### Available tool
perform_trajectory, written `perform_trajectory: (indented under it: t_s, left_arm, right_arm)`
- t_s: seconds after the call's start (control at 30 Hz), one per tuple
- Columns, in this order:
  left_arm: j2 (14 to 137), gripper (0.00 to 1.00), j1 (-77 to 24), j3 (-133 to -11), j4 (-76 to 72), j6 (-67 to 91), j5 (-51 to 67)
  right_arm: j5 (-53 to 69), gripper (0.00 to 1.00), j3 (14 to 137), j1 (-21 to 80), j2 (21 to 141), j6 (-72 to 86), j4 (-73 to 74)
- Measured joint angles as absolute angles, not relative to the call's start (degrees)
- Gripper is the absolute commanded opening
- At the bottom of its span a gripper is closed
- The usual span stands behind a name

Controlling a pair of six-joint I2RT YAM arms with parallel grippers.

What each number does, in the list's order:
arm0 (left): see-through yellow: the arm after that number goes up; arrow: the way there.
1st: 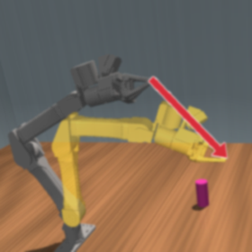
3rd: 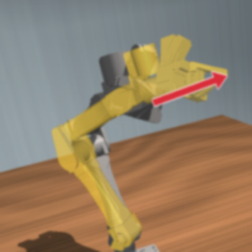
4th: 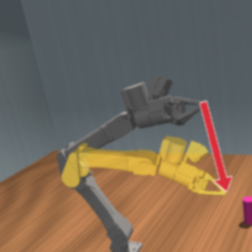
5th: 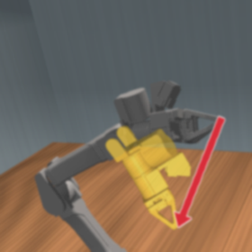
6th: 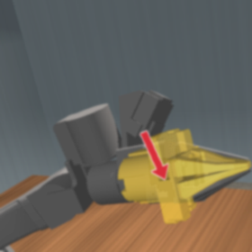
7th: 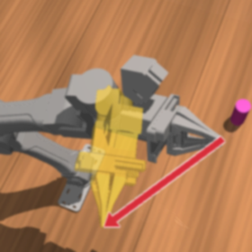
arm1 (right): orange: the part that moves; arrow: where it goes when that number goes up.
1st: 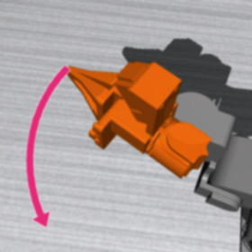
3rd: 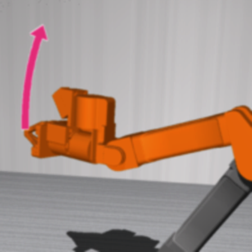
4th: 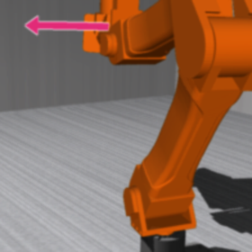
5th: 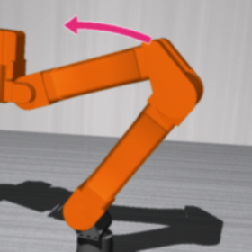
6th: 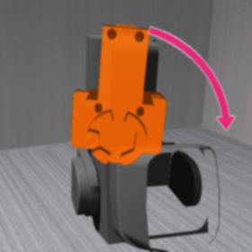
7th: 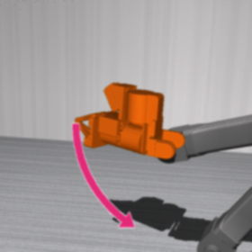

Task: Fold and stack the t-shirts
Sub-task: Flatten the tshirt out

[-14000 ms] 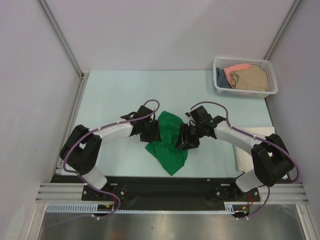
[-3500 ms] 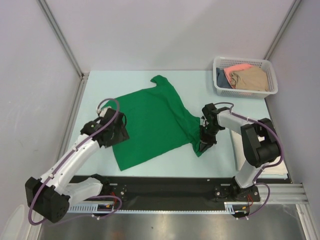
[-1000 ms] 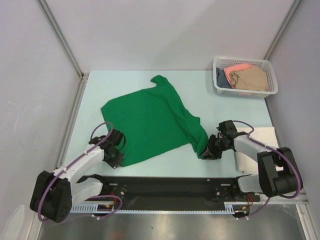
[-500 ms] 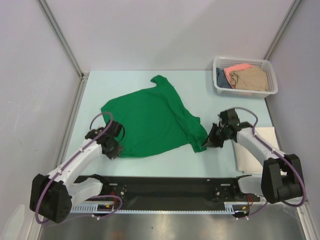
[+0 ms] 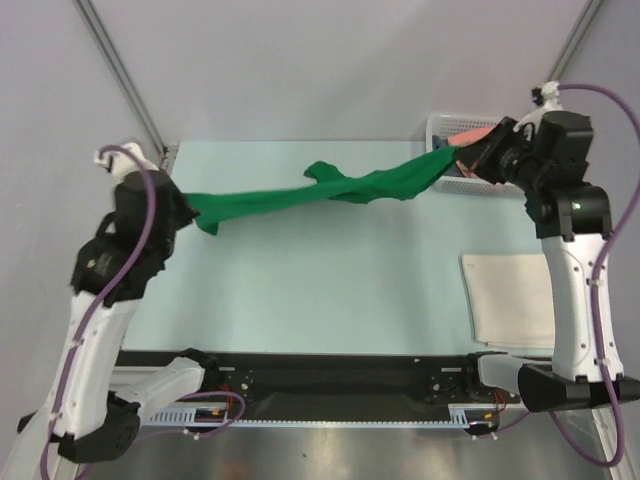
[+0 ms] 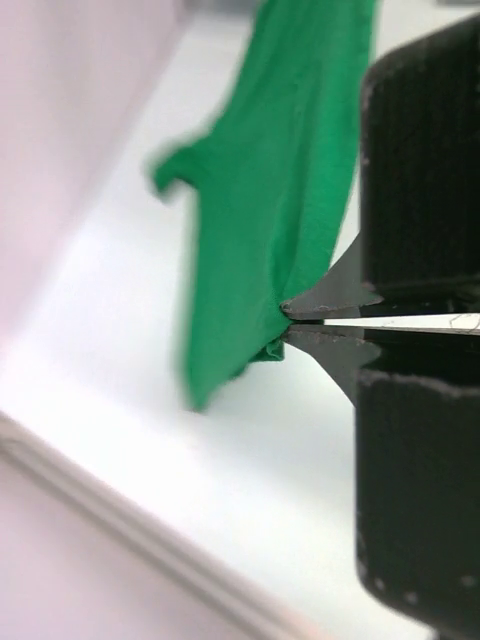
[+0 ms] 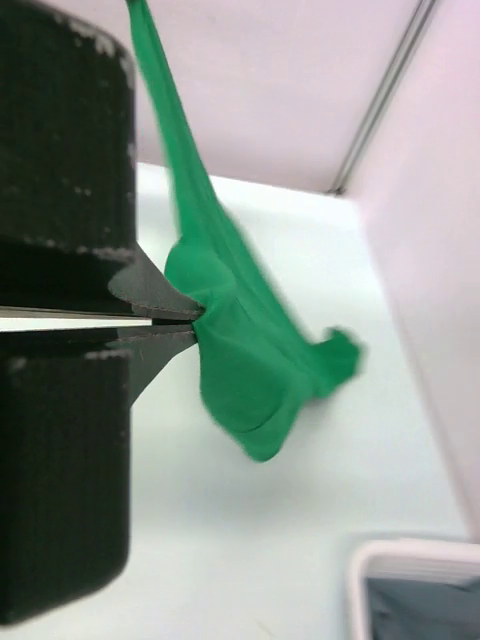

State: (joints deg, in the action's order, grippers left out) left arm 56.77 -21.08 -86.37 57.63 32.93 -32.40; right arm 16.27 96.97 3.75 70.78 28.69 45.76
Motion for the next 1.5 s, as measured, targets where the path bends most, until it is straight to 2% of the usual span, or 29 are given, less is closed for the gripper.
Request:
perform_trajectory:
  t_s: [0.27,0.47,0.57,0.67,0.8,0.97,1.3,1.5]
  left_arm:
    - [45.8,0.0,-22.0,-104.5,47.7,13.4,-26.5]
    - [42.9,0.0,-23.6,-120.8,43.1,9.0,-21.4]
    - [40.3,0.0,-23.6,-121.7,40.3,9.0,-18.2]
    - [37.0,0.0,-23.6,-117.3,35.9,9.2,-15.4]
    - [35.3,0.0,-23.6,-109.3,30.4,9.6,-13.3]
    - [37.0,0.0,-23.6,-90.9,23.9,9.3,-15.6]
    - [63.1,0.0,-20.9,-61.2,7.9,5.0,-26.1]
    - [85.4,0.0,-13.2,-58.4,-1.4,6.5,-28.0]
  right_arm:
    - [15.4,0.0,107.3,3.3,60.6,26.5,45.3]
    - [16.1,0.0,119.6,4.2,56.2,25.1,44.5]
    - [16.5,0.0,124.4,4.5,53.8,24.8,42.2]
    - [17.6,0.0,126.3,4.5,52.0,24.8,39.3]
    - [18.7,0.0,122.0,4.5,50.5,24.5,34.2]
    - [18.8,0.0,107.0,4.6,52.1,22.9,29.1]
    - [16.8,0.0,78.0,4.5,75.8,19.7,15.3]
    - [15.9,0.0,72.4,4.1,89.4,18.7,9.8]
